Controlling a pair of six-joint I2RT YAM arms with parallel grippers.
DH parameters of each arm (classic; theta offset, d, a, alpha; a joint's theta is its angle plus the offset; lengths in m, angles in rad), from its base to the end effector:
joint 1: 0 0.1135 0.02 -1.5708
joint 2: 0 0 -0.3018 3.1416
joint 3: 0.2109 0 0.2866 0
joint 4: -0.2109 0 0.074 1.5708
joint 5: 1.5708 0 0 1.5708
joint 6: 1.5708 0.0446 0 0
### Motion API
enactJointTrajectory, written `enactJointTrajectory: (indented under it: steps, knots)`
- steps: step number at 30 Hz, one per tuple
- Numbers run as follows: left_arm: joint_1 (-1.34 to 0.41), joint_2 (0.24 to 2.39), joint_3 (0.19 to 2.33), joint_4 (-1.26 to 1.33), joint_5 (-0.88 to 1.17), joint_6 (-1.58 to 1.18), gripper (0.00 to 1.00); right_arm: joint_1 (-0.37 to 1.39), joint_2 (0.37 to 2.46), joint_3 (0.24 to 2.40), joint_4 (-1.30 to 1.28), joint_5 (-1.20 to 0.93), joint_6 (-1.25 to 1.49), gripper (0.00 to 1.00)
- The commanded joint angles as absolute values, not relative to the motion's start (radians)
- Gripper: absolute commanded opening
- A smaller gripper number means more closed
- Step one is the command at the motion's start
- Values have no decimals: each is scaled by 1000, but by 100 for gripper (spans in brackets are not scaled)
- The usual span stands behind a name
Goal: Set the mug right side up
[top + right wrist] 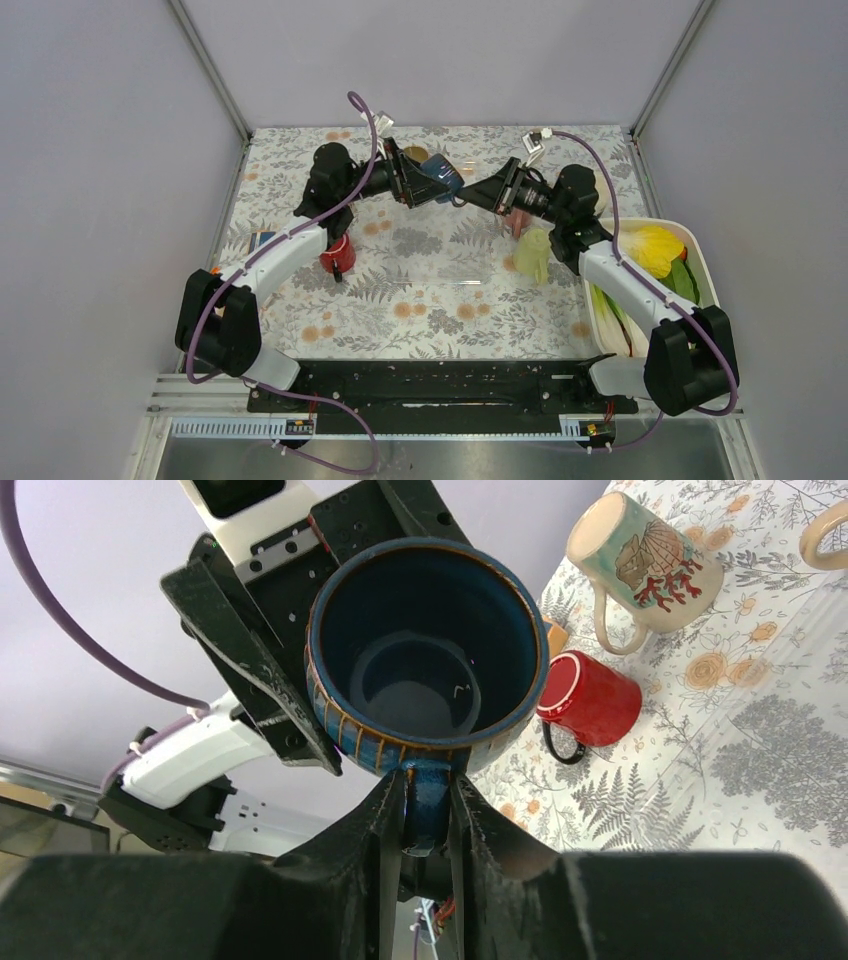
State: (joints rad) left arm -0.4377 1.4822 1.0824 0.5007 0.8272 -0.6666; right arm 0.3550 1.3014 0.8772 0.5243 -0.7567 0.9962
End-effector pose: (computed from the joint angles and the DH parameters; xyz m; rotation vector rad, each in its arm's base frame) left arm 0.3289 -0.1901 0.3708 0.5623 1.6018 -1.4569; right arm 0.2947 0.1419 0.3544 -0.1620 1.7289 1.5922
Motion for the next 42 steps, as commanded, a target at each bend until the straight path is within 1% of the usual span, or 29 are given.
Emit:
enactJointTrajectory:
  steps: [1, 5, 12, 18, 20, 25, 28, 30, 38, 42]
  knots:
    - [-472, 1485, 1133, 532, 877, -729, 0, 420, 1302, 950, 562, -743, 910, 32]
    - [-472, 1481, 1129, 532, 877, -727, 0, 422, 1308, 954, 553, -739, 918, 42]
    - [-472, 1478, 1128, 529, 883, -717, 0, 422, 1303, 948, 563, -719, 946, 41]
    - [-472, 1468, 1144, 491, 887, -686, 0, 419, 1276, 973, 458, -704, 883, 55]
    - [-472, 1467, 1146, 480, 888, -677, 0, 417, 1269, 987, 439, -710, 872, 57]
    - [-472, 1464, 1136, 484, 888, -676, 0, 400, 1254, 1013, 377, -696, 844, 56]
    - [-472, 1458, 1135, 485, 890, -674, 0, 380, 1246, 1008, 356, -678, 840, 53]
    - [-472, 1456, 1135, 484, 890, -672, 0, 365, 1243, 1003, 357, -671, 852, 48]
    - [-472, 1458, 1132, 476, 889, -659, 0, 347, 1246, 992, 387, -682, 913, 46]
    - [-472, 1457, 1132, 476, 889, -658, 0, 346, 1252, 990, 384, -679, 911, 41]
